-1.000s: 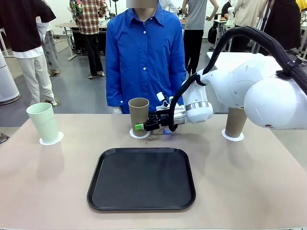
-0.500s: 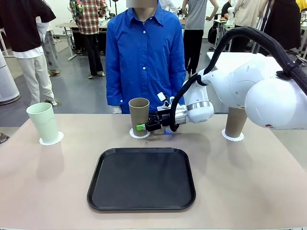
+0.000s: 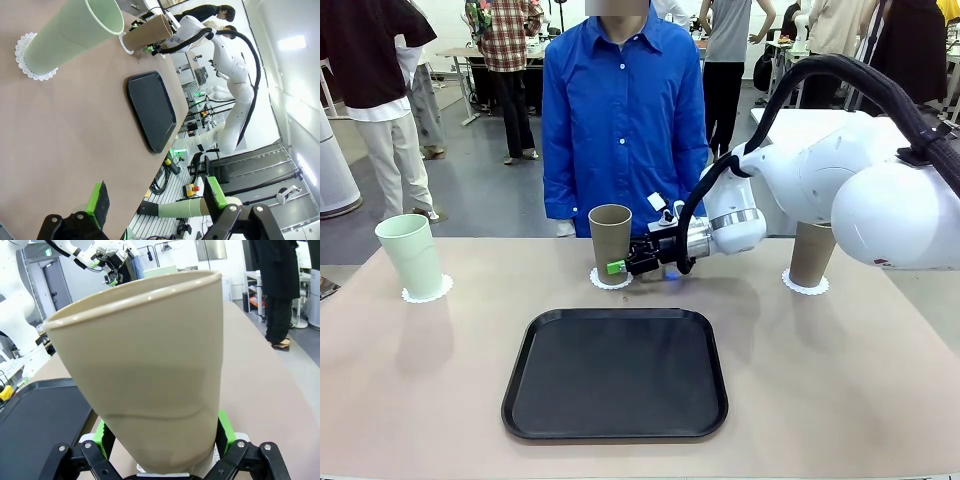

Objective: Place coasters on the table and set cups on them.
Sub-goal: Take one Reusable plastic cup from the Flat Tray and place it on a coaster set by the human.

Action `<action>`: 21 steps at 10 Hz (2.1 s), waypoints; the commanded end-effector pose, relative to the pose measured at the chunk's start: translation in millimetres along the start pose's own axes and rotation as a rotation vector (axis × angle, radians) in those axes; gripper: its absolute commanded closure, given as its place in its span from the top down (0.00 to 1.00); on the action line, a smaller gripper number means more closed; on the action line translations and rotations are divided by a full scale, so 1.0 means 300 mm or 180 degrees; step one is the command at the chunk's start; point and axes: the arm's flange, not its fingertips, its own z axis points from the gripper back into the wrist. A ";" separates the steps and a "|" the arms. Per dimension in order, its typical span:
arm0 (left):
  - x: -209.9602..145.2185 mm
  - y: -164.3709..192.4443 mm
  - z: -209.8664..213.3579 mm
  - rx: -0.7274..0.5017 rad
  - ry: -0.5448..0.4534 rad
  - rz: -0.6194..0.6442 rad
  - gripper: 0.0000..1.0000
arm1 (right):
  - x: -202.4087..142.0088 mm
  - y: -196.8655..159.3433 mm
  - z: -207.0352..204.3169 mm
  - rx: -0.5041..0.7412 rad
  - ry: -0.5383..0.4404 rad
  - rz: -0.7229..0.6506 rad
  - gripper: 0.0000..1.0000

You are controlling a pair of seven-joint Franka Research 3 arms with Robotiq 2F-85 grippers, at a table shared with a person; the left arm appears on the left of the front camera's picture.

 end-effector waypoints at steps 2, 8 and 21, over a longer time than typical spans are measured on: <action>-0.001 -0.004 0.005 0.0010 -0.0012 0.0000 1.00 | 0.022 -0.021 0.033 0.0072 0.0070 -0.0055 1.00; -0.001 -0.004 0.005 0.0010 -0.0012 0.0000 1.00 | 0.064 0.020 0.163 -0.0151 0.0291 -0.0010 1.00; -0.001 -0.004 0.005 0.0010 -0.0012 0.0000 1.00 | 0.776 0.582 0.282 -0.2033 0.2634 -0.2074 1.00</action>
